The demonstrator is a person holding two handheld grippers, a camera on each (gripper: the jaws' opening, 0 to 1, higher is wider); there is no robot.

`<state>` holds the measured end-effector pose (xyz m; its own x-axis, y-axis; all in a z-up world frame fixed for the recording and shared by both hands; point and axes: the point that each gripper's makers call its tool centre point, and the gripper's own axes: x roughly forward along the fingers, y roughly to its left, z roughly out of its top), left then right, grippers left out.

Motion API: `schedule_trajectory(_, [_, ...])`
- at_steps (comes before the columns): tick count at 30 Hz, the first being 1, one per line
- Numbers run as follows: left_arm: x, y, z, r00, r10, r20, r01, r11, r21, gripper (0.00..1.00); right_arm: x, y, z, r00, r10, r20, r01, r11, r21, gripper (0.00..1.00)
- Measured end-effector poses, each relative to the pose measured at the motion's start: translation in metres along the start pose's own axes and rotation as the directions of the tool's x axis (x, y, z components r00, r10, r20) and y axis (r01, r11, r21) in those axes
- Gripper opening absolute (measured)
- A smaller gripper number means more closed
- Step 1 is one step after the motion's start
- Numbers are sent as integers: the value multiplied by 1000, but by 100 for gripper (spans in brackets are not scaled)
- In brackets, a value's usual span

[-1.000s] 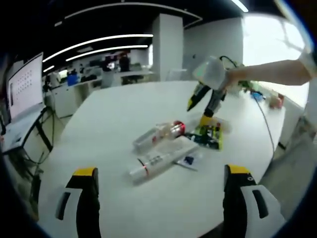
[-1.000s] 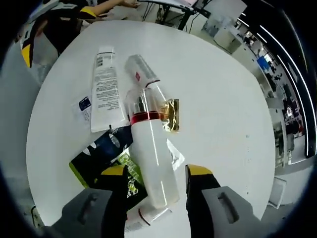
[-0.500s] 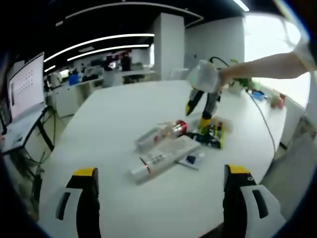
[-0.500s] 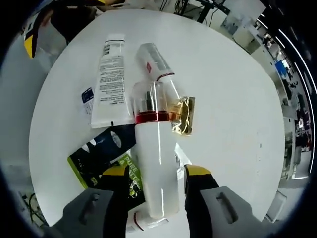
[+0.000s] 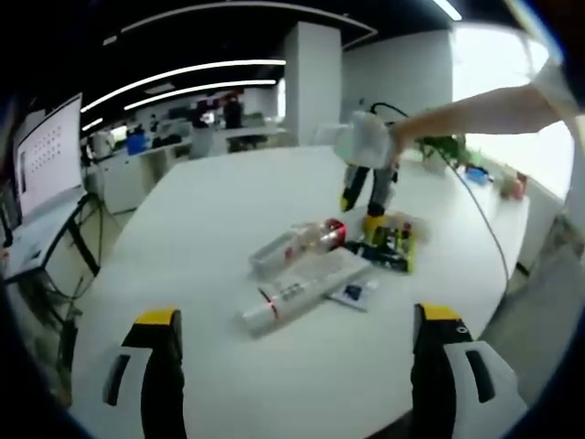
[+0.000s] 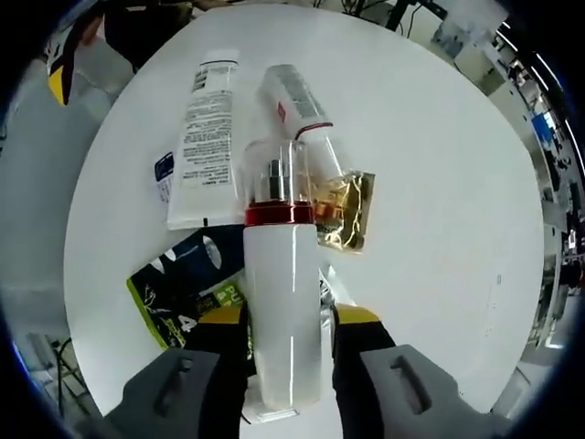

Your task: Arrange the skincare products in the storage area until every visible bottle or jar stands upright without overlapping.

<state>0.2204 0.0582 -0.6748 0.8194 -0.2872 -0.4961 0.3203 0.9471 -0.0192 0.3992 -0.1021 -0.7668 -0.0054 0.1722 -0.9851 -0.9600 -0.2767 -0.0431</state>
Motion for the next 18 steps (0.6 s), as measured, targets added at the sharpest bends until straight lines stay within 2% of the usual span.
schedule_trajectory(6, [0, 0, -1, 1000, 0, -7, 0, 1000, 0, 98, 1, 7, 0, 999, 37, -8, -37, 999, 17, 31])
schedule_trajectory(8, [0, 0, -2, 1000, 0, -8, 0, 1000, 0, 98, 1, 9, 1, 999, 50, -11, -50, 999, -13, 30])
schedule_trajectory(18, [1, -1, -4, 1000, -4, -22, 4, 1000, 7, 98, 5, 9, 2, 998, 42, -43, -43, 999, -26, 33])
